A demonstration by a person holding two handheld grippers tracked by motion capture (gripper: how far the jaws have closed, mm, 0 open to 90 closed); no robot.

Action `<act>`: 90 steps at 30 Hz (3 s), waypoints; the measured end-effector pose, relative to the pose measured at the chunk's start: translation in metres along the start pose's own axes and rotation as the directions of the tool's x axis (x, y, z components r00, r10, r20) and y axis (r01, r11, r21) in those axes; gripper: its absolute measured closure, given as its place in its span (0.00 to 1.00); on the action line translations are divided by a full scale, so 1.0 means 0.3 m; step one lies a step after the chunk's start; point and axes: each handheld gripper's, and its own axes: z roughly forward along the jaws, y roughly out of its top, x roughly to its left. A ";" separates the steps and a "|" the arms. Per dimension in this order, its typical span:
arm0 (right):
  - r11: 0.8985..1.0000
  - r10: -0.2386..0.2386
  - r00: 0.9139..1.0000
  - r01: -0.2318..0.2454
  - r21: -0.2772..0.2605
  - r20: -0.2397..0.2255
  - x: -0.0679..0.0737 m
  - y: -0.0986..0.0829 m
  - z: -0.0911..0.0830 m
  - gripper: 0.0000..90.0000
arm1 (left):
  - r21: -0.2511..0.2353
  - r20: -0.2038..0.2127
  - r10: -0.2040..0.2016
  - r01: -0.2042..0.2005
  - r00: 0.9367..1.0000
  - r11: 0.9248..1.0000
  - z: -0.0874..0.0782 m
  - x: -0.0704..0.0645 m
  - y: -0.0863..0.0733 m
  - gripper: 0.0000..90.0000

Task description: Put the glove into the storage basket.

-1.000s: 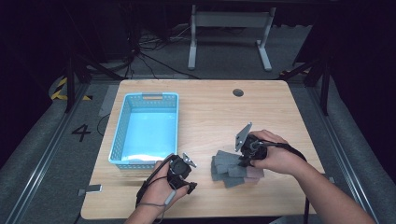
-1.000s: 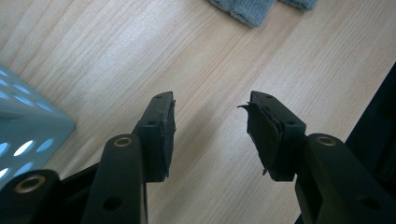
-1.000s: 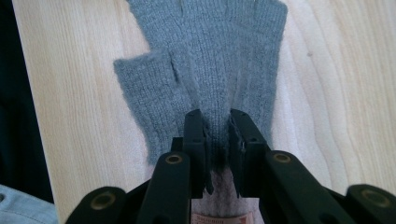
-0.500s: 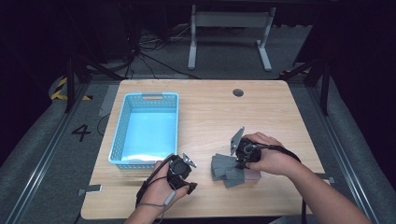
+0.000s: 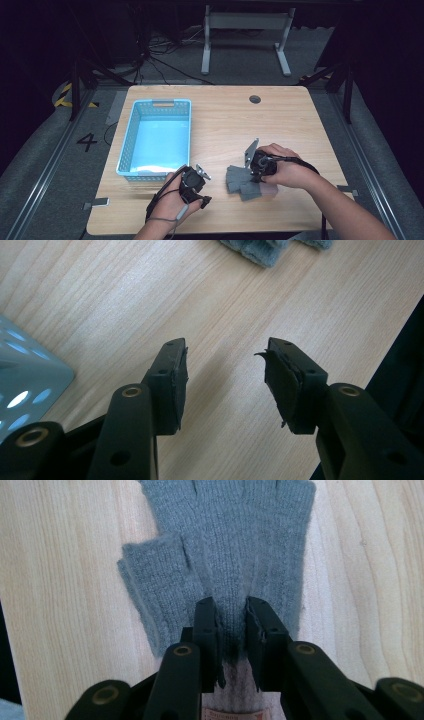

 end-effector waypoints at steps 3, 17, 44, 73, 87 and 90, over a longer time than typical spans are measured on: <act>1.000 0.011 1.000 -0.011 -0.002 -0.004 -0.001 -0.002 0.007 0.84 | 0.000 0.001 0.000 0.000 1.000 1.000 0.001 0.000 0.000 0.58; 0.999 0.020 1.000 -0.020 -0.032 0.001 0.005 -0.012 0.008 0.75 | 0.004 0.003 0.001 -0.001 1.000 1.000 0.002 -0.001 0.000 0.58; 0.910 0.330 0.944 -0.314 -0.271 0.014 -0.009 -0.203 -0.108 0.67 | -0.052 -0.005 0.059 -0.059 0.998 0.997 0.013 -0.039 0.051 0.48; 0.772 0.540 0.841 -0.505 -0.386 -0.020 -0.037 -0.438 -0.114 0.67 | -0.121 0.092 0.076 -0.065 0.993 0.990 0.041 -0.078 0.226 0.56; 0.755 0.553 0.832 -0.522 -0.397 -0.043 -0.049 -0.466 -0.107 0.66 | -0.140 0.089 0.116 -0.103 0.989 0.985 0.116 -0.092 0.320 0.48; 0.751 0.555 0.830 -0.526 -0.399 -0.050 -0.050 -0.470 -0.106 0.66 | -0.139 0.097 0.118 -0.104 0.988 0.985 0.145 -0.094 0.335 0.46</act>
